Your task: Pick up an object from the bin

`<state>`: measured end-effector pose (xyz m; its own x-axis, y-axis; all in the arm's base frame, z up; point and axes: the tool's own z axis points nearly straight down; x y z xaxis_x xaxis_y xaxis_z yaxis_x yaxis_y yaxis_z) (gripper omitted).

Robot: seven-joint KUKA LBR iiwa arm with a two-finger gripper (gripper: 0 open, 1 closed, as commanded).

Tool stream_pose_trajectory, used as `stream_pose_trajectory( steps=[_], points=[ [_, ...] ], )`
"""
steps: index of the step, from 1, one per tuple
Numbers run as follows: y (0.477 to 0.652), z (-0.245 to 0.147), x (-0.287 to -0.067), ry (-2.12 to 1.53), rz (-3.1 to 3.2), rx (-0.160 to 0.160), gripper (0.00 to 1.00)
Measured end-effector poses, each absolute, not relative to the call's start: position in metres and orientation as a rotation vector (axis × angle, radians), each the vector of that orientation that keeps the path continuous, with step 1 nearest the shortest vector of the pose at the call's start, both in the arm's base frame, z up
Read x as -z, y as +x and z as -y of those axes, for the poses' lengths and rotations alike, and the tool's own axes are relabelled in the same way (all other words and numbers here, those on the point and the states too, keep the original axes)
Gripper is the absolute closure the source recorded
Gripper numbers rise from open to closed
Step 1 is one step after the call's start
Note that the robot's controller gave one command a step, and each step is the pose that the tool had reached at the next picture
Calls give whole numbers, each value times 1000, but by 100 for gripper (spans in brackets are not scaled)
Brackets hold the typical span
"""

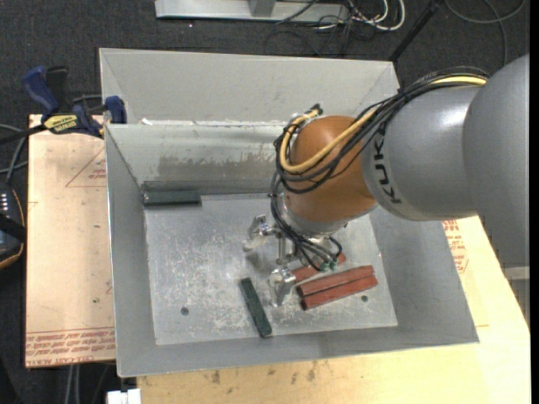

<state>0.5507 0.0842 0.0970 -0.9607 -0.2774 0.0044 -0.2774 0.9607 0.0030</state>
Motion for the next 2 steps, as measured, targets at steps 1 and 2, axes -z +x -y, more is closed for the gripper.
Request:
stream_pose_trajectory(
  steps=[1, 2],
  points=[
    [551, -81, -90, 744, 3056, 1, 0],
    [556, -90, -79, 1568, 2750, -2, 100]
  ],
)
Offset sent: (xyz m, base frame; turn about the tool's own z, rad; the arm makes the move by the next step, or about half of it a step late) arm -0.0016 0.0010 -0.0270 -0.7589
